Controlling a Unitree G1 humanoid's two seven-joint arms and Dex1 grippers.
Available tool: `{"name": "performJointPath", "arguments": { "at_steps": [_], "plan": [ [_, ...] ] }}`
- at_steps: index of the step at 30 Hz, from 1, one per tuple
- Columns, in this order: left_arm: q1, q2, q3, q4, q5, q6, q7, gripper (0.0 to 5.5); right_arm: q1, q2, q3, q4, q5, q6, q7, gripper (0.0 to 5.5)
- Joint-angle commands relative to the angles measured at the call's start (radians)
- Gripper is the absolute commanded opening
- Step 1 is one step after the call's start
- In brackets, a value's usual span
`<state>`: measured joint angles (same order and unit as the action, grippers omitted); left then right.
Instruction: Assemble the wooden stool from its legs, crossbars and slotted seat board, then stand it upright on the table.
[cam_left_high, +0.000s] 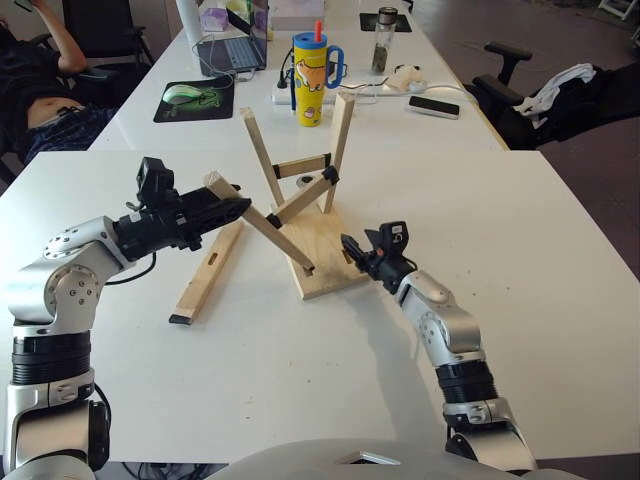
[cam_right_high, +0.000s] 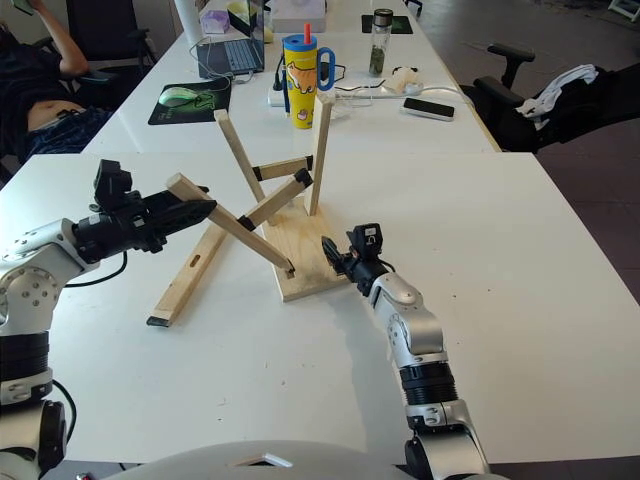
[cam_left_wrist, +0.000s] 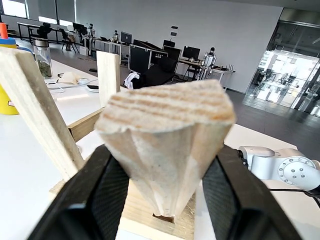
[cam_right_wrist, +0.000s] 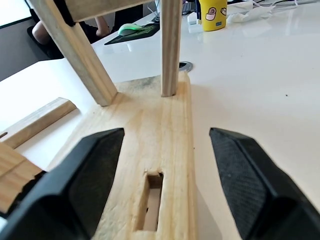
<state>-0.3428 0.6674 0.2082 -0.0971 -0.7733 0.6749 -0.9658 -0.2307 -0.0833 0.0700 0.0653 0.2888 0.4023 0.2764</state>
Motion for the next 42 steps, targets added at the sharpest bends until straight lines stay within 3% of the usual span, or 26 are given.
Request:
{"name": "performJointPath", "arguments": {
  "at_steps": [1,14,27,36,42],
  "plan": [
    [-0.011,0.008,-0.016,-0.021,0.015,0.002,0.001,2.03,-0.006,0.028,0.026,0.002,-0.015,-0.008,0.008,3.19],
    [-0.066,0.050,-0.082,0.016,0.103,-0.033,-0.044,2.03,0.030,0.030,0.093,0.041,-0.059,0.035,0.029,3.19],
    [-0.096,0.107,-0.220,-0.055,0.252,-0.084,-0.064,2.03,0.065,-0.009,0.180,0.100,-0.174,0.095,0.038,3.19],
    [0.041,0.000,-0.306,-0.036,0.256,-0.112,-0.015,2.03,0.071,-0.006,0.183,0.105,-0.179,0.084,0.047,3.19],
    [0.051,0.010,-0.381,0.009,0.315,-0.164,-0.027,2.03,0.071,-0.010,0.194,0.109,-0.184,0.077,0.057,3.19]
  ]
}}
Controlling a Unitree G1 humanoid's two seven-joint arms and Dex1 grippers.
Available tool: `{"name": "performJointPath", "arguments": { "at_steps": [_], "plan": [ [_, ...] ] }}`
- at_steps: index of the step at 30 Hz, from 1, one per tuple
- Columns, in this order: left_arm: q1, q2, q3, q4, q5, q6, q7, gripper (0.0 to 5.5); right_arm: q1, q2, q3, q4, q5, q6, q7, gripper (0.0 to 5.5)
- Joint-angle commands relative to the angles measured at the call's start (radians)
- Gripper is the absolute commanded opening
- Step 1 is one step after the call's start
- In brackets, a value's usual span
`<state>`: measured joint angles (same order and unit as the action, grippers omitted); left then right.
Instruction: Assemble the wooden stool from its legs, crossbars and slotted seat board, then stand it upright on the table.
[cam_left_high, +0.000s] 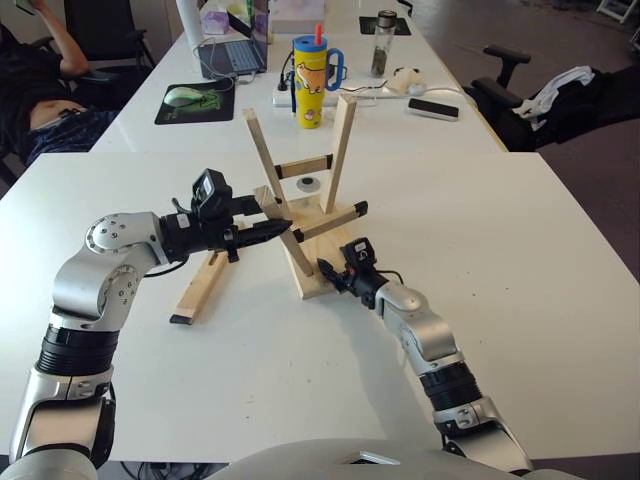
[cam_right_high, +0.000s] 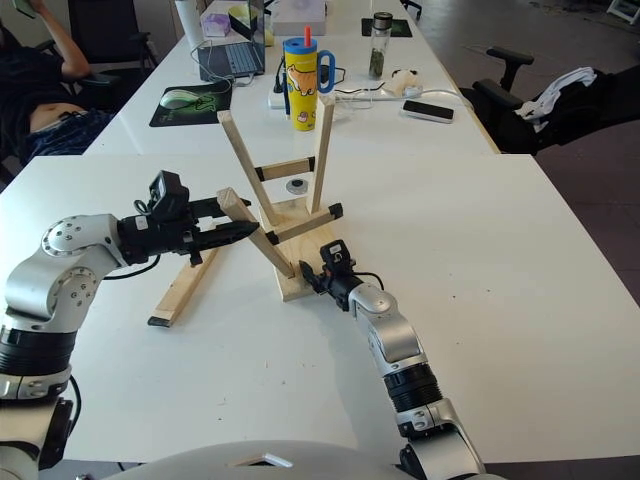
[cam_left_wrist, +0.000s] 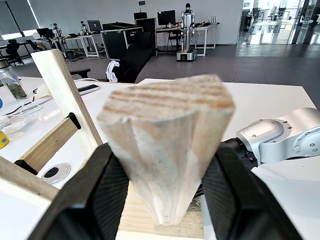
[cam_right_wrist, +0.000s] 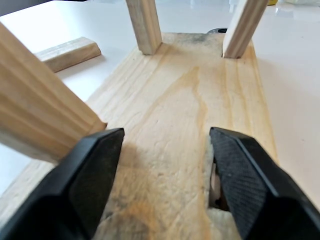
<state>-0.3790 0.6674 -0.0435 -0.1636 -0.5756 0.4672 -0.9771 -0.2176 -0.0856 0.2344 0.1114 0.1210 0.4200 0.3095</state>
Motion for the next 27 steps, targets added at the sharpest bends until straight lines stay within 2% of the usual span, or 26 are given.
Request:
{"name": "performJointPath", "arguments": {
  "at_steps": [1,6,14,16,17,21,27],
  "plan": [
    [0.094,0.020,-0.147,0.076,0.127,0.035,-0.025,2.03,0.055,-0.007,0.030,0.067,-0.016,0.059,0.024,3.19],
    [0.119,0.076,-0.257,0.103,0.192,-0.020,-0.096,2.03,0.051,-0.011,0.047,0.071,-0.029,0.051,0.028,3.19],
    [0.049,0.076,-0.276,0.239,0.188,-0.080,-0.130,2.03,0.036,-0.005,0.046,0.094,-0.032,0.046,0.033,3.19],
    [0.043,0.059,-0.255,0.254,0.167,-0.090,-0.120,2.03,0.033,-0.007,0.046,0.097,-0.033,0.046,0.034,3.19],
    [0.039,0.049,-0.233,0.253,0.151,-0.095,-0.107,2.39,0.029,-0.008,0.046,0.101,-0.034,0.045,0.036,3.19],
    [0.017,0.029,-0.100,0.208,0.031,-0.001,-0.085,2.89,0.022,-0.009,0.042,0.111,-0.039,0.038,0.040,3.19],
    [0.054,0.146,0.066,0.161,-0.037,0.099,-0.131,3.60,0.023,-0.011,0.026,0.123,-0.042,0.025,0.035,3.19]
  ]
}}
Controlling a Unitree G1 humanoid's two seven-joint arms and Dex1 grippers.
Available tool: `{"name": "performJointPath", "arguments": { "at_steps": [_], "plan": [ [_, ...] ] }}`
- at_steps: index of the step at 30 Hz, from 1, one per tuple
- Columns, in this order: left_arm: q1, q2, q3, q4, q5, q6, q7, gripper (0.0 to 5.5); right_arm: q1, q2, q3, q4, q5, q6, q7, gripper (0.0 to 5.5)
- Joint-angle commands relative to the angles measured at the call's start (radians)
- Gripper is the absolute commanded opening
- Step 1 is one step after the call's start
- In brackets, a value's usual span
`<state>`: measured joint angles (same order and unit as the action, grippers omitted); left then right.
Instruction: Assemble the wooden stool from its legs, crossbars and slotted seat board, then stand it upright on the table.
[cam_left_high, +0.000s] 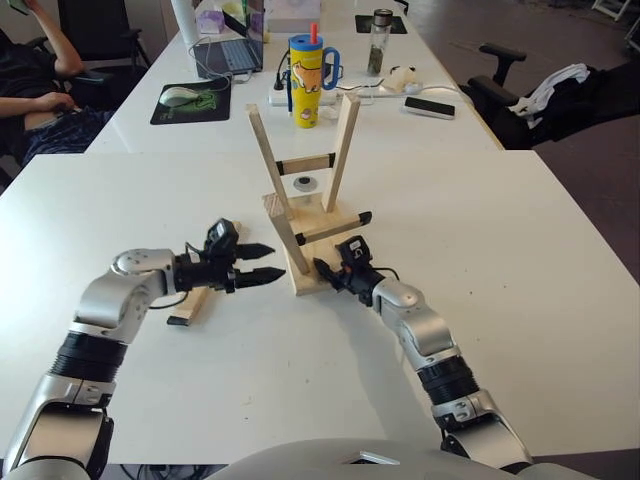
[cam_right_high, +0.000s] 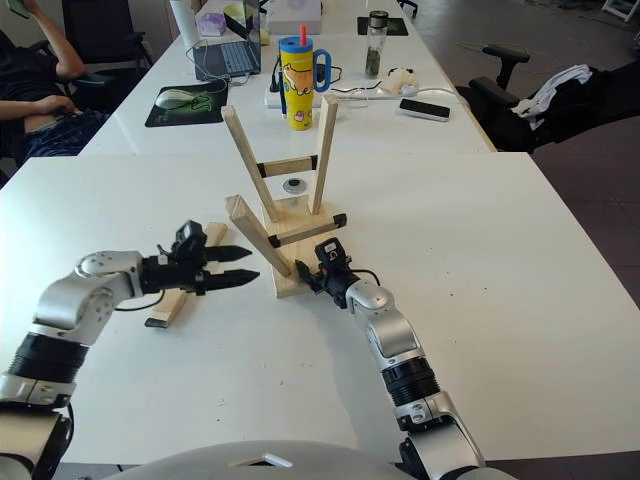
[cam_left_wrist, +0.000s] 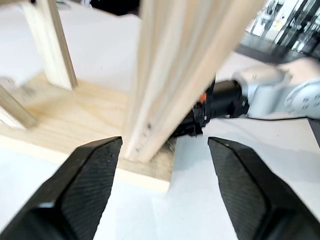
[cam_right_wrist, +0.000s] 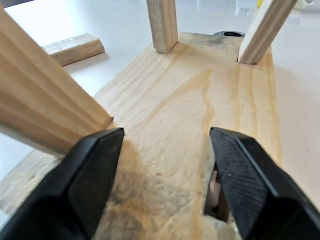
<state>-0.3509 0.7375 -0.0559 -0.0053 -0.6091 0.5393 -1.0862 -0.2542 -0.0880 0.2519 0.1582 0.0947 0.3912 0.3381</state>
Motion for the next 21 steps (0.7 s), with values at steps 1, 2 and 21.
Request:
{"name": "performJointPath", "arguments": {
  "at_steps": [1,2,21],
  "plan": [
    [0.023,0.081,0.122,0.014,-0.017,0.025,-0.018,3.60,0.060,-0.009,0.006,0.078,-0.016,0.052,0.005,3.19],
    [0.004,0.069,0.178,0.018,-0.061,0.047,0.000,3.60,0.059,-0.010,0.005,0.080,-0.016,0.050,0.005,3.19],
    [-0.059,-0.205,-0.070,-0.224,-0.338,0.268,0.753,0.92,0.044,-0.008,0.021,0.135,-0.031,0.020,0.020,3.19]
  ]
}}
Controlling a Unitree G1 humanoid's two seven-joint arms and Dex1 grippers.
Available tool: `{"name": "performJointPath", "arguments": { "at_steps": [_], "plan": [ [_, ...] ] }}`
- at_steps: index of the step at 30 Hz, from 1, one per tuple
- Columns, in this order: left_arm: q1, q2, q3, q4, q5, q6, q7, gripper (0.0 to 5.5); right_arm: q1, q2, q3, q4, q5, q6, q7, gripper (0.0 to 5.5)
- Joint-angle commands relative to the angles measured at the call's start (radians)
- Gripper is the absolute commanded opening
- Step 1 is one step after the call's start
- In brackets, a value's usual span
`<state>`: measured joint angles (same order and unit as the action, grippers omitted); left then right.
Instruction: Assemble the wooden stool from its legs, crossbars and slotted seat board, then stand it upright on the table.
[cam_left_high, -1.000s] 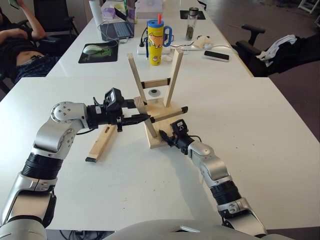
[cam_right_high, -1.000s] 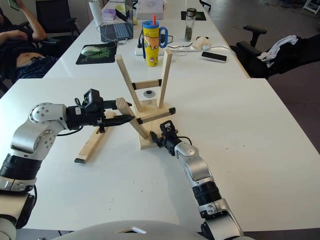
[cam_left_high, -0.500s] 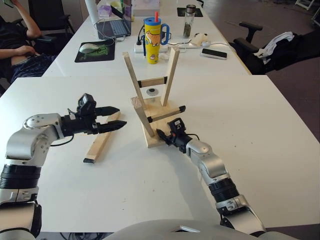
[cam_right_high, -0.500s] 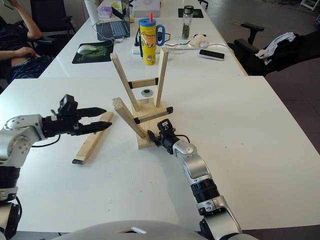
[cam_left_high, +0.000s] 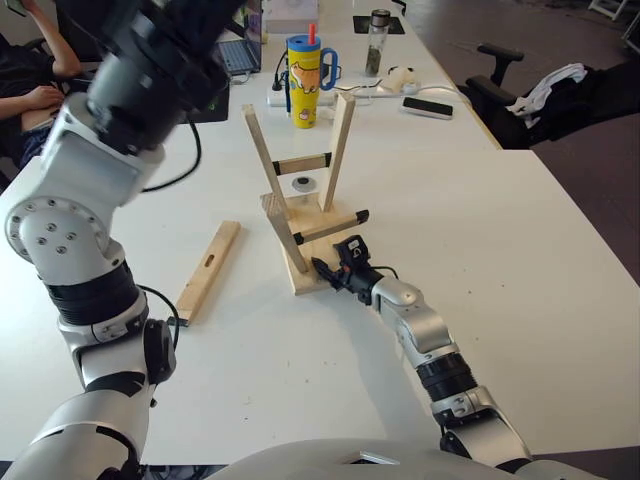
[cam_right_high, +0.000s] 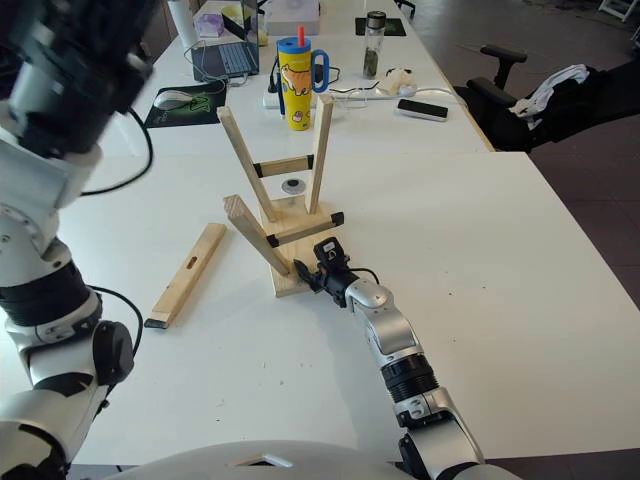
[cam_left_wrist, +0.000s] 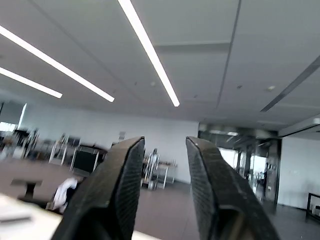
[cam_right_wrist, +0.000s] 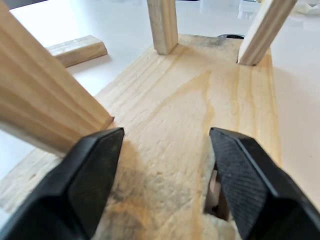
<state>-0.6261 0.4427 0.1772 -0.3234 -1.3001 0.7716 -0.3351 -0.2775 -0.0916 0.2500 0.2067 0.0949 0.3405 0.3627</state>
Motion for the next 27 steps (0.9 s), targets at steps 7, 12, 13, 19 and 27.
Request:
{"name": "performJointPath", "arguments": {
  "at_steps": [7,12,13,19,27],
  "plan": [
    [0.157,0.007,-0.269,0.145,0.546,-0.216,-0.020,0.03,0.050,-0.004,0.028,0.123,-0.038,0.066,0.001,3.19],
    [0.080,-0.042,-0.118,0.166,0.603,-0.334,0.056,0.39,0.044,-0.005,0.015,0.131,-0.032,0.048,0.004,3.19],
    [0.090,-0.030,-0.103,0.177,0.641,-0.339,0.080,0.53,0.046,-0.004,0.011,0.123,-0.029,0.040,0.005,3.19],
    [0.321,0.029,-0.039,0.228,0.768,-0.340,0.066,1.34,0.092,0.000,-0.056,-0.022,0.012,-0.062,-0.009,3.19],
    [0.497,0.012,-0.027,0.188,0.838,-0.323,0.067,2.57,0.162,-0.085,-0.068,-0.223,-0.004,-0.037,0.027,3.19]
  ]
}}
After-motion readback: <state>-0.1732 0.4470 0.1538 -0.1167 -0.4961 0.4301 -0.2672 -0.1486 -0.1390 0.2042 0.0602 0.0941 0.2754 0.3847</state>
